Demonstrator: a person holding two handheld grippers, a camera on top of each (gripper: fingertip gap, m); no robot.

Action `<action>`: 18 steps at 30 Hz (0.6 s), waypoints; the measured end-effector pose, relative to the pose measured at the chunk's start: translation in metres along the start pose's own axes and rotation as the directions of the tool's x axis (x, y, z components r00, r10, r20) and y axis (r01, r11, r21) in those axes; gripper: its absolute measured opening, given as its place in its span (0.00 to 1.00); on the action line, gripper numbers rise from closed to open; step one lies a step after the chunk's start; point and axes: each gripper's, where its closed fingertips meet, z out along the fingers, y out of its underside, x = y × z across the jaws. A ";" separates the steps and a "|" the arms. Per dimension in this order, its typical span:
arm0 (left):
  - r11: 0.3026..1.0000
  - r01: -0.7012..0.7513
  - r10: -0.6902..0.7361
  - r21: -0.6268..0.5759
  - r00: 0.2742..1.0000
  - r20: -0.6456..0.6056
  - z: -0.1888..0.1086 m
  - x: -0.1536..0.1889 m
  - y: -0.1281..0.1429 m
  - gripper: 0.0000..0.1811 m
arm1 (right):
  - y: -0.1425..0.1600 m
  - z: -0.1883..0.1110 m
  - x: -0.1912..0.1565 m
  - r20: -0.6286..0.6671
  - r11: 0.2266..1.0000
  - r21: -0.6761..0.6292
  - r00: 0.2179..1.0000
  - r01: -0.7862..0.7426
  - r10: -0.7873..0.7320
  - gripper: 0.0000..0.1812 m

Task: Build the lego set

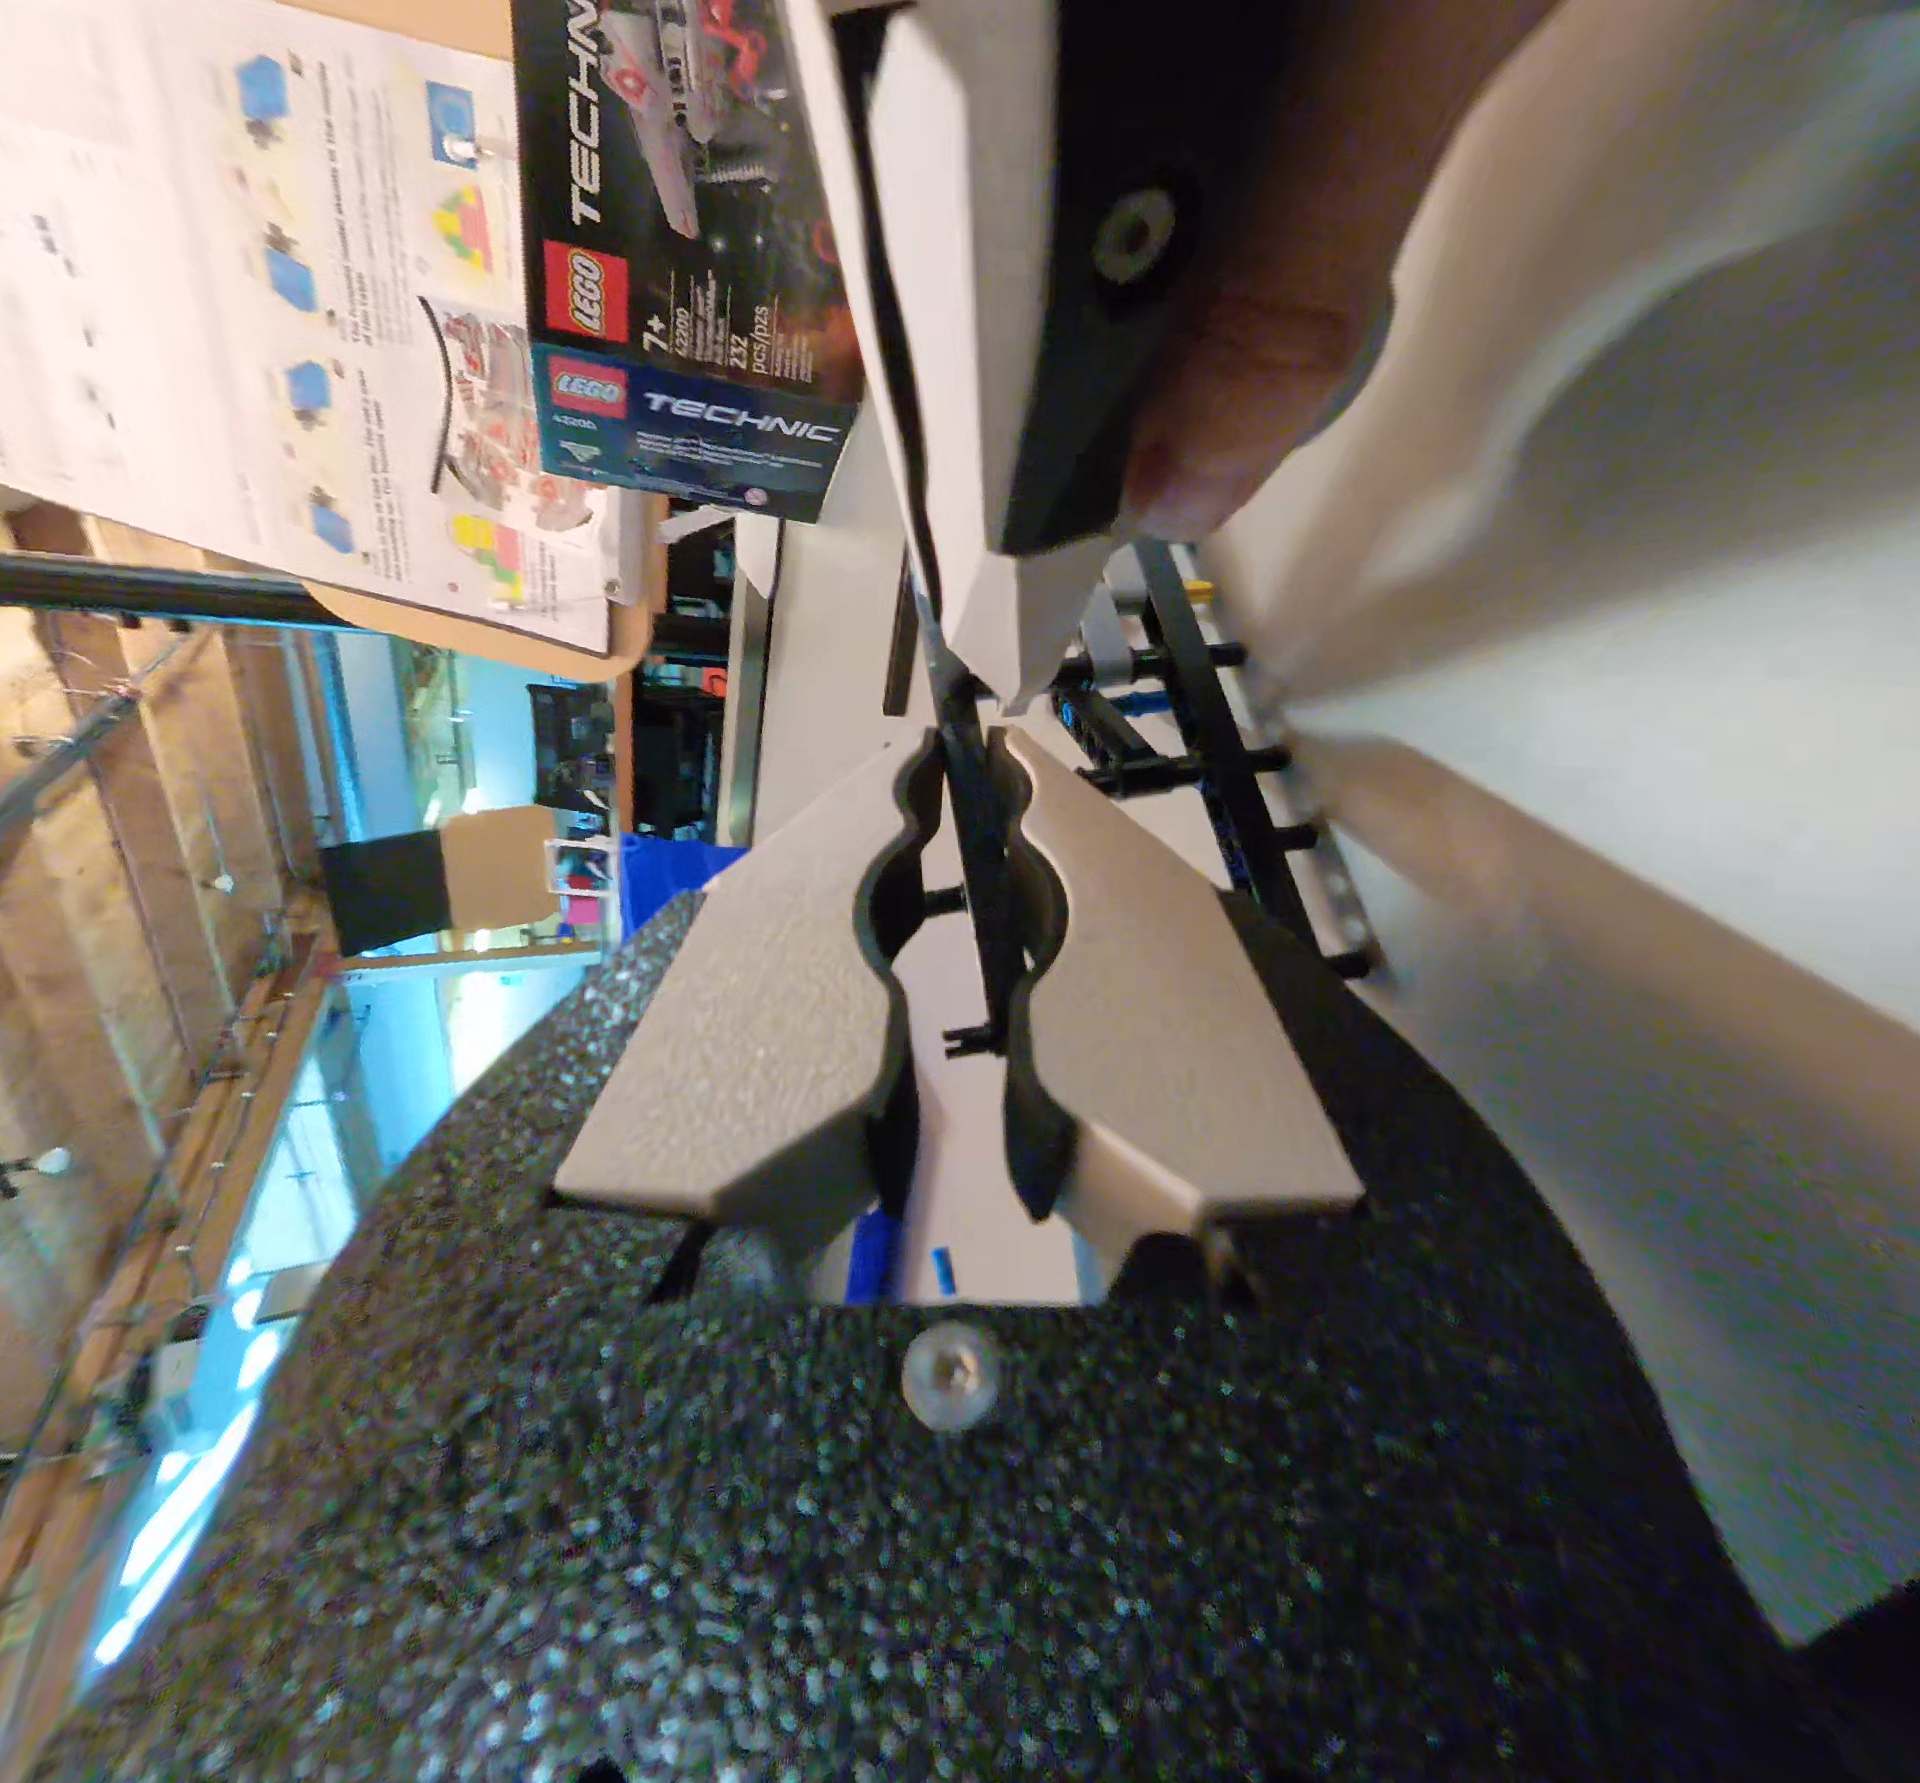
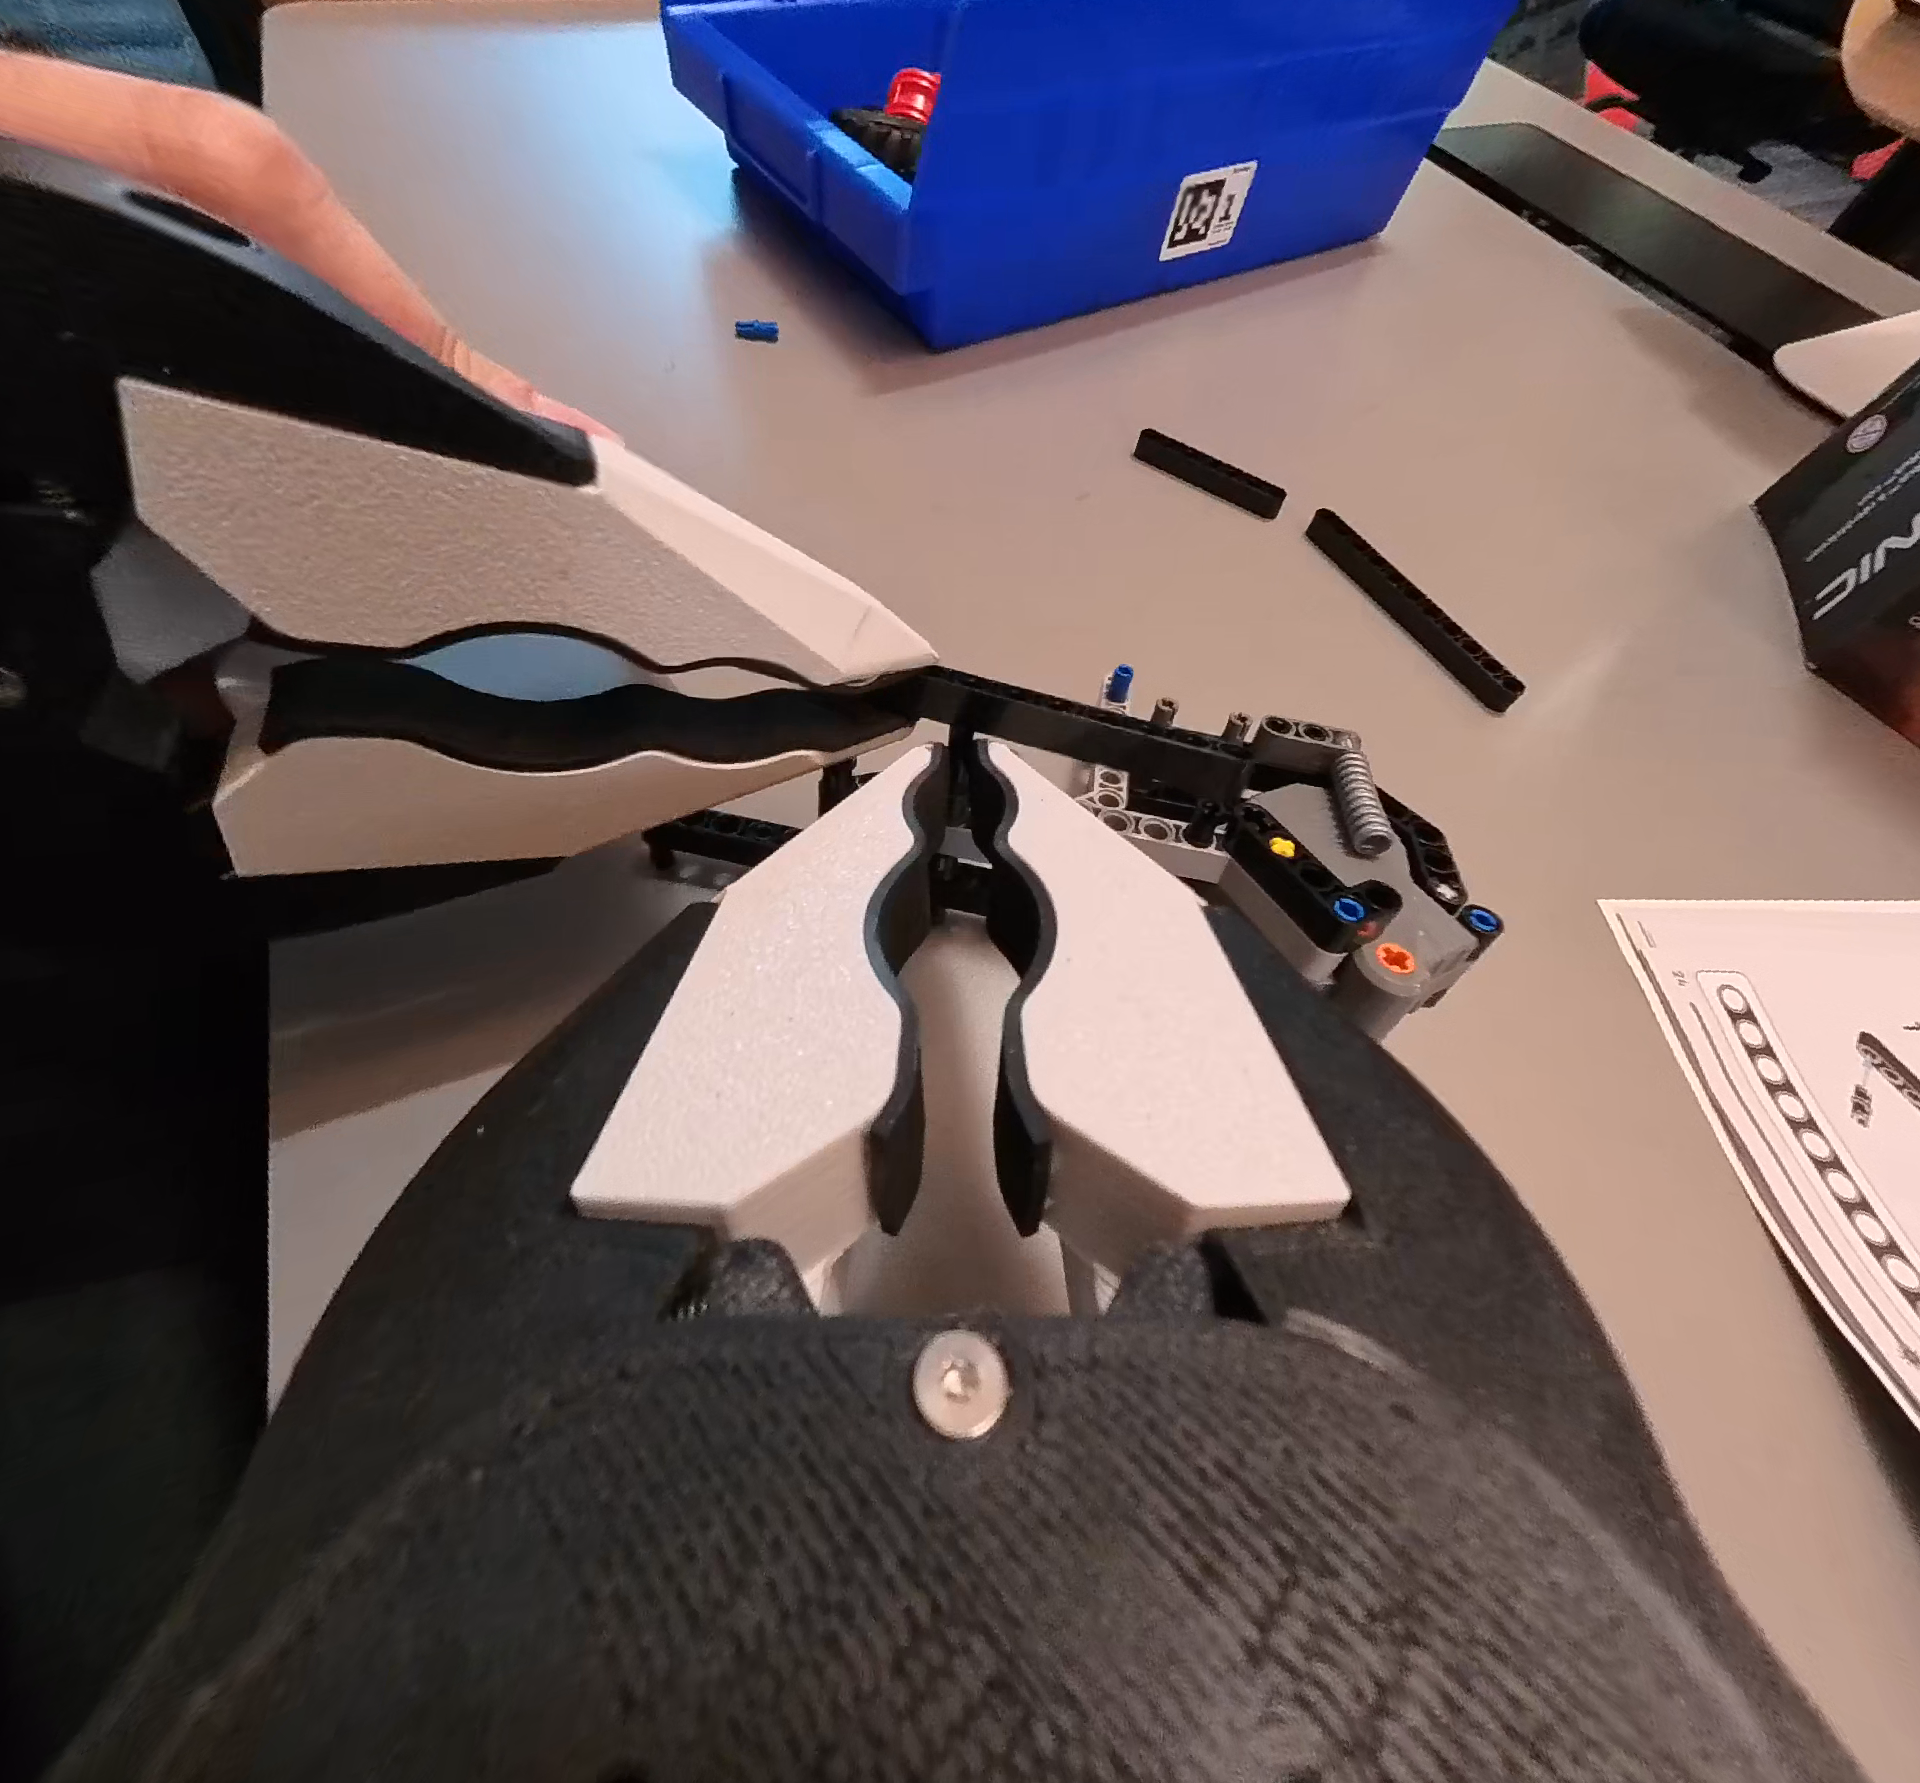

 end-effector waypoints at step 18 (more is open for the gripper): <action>0.992 0.102 -0.110 -0.076 0.988 -0.110 -0.002 0.000 0.008 0.03 | 0.000 0.000 0.000 0.007 1.000 0.001 1.000 -0.006 0.006 0.00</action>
